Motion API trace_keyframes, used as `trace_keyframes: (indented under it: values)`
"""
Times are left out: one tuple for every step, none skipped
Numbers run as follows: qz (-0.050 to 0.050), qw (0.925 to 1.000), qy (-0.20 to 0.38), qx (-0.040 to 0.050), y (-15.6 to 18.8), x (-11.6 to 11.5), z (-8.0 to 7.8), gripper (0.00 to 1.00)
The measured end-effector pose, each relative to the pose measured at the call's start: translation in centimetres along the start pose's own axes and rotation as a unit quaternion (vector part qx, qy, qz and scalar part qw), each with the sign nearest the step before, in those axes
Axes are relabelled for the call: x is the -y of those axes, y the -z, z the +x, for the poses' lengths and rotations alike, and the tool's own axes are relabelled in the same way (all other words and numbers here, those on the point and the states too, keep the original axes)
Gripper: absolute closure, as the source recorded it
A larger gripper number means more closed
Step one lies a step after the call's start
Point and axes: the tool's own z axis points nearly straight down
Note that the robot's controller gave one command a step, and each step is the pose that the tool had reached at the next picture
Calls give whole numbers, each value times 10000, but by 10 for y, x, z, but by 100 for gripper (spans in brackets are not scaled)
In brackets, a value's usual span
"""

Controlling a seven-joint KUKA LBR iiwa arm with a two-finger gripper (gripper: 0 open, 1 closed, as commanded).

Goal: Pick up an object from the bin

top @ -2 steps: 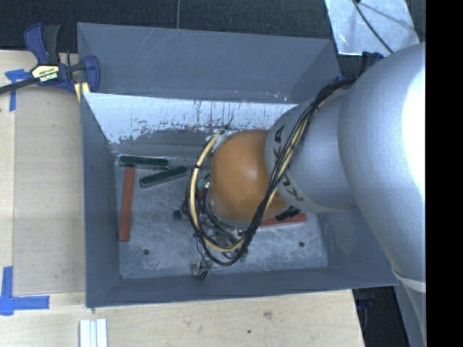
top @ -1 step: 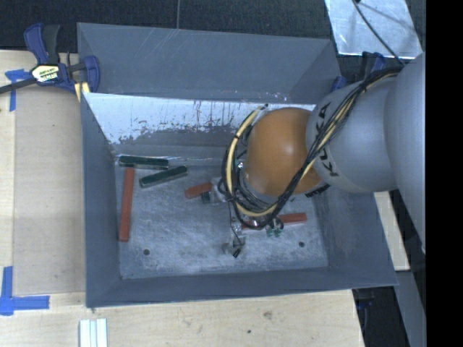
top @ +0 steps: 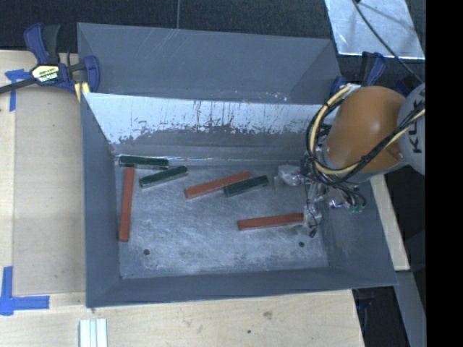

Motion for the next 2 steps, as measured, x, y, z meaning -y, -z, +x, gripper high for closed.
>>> trace_keyframes:
  values:
    - [-26,10000,22,-11,0,-6,-1,100]
    - [-27,10000,19,-13,0,-6,-1,0]
